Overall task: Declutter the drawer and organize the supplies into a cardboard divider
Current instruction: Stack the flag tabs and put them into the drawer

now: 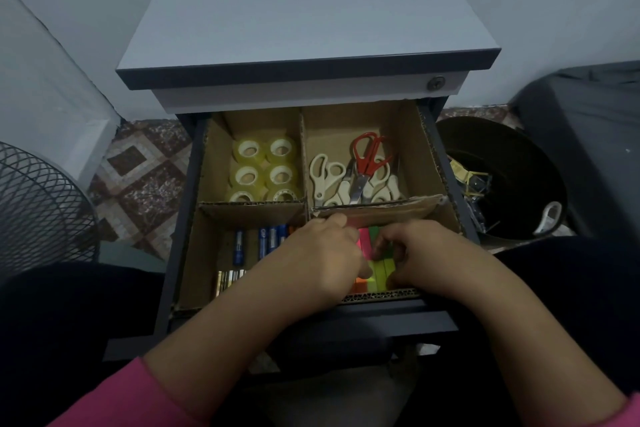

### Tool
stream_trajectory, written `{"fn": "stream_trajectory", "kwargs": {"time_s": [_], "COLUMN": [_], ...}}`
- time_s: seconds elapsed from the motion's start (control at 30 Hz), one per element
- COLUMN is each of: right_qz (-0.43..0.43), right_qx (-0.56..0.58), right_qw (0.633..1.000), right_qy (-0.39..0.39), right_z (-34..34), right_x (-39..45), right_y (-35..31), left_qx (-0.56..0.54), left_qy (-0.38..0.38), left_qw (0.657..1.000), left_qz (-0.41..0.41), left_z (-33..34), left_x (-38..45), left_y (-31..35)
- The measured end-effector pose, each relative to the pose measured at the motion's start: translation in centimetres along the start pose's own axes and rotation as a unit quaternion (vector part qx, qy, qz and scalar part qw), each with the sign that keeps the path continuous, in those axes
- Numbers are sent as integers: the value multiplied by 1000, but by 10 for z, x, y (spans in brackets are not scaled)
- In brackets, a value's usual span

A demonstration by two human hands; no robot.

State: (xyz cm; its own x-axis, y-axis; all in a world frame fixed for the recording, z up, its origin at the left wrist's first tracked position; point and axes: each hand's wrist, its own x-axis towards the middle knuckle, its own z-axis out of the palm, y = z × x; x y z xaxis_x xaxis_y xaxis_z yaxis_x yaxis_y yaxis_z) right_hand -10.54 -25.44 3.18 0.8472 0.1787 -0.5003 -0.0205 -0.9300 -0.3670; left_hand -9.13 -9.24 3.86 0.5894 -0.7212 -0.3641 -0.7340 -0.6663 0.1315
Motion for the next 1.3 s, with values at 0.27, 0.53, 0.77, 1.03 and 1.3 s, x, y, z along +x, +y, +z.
{"fn": "stream_trajectory", "kwargs": {"time_s": [0.27, 0.53, 0.77, 1.03, 1.3], "right_qz": [6, 8, 46, 45, 41], "right_qx": [-1, 10, 59, 2, -27], "right_qw": [1000, 1000, 993, 992, 995], "right_qy": [-2, 1, 91, 114, 88], "right_z": [-1, -3, -2, 2, 2], "right_x": [1, 1, 6, 8, 12], "right_y": [0, 1, 2, 1, -2], "left_qx": [-14, -19, -20, 75, 92], "left_qy": [1, -15, 33, 65, 78], "left_qw": [1000, 1000, 999, 994, 991], "left_qz": [2, -1, -9, -53, -51], "left_z": [-1, -3, 7, 14, 15], "left_x": [1, 3, 6, 11, 11], "left_y": [0, -1, -11, 2, 3]}}
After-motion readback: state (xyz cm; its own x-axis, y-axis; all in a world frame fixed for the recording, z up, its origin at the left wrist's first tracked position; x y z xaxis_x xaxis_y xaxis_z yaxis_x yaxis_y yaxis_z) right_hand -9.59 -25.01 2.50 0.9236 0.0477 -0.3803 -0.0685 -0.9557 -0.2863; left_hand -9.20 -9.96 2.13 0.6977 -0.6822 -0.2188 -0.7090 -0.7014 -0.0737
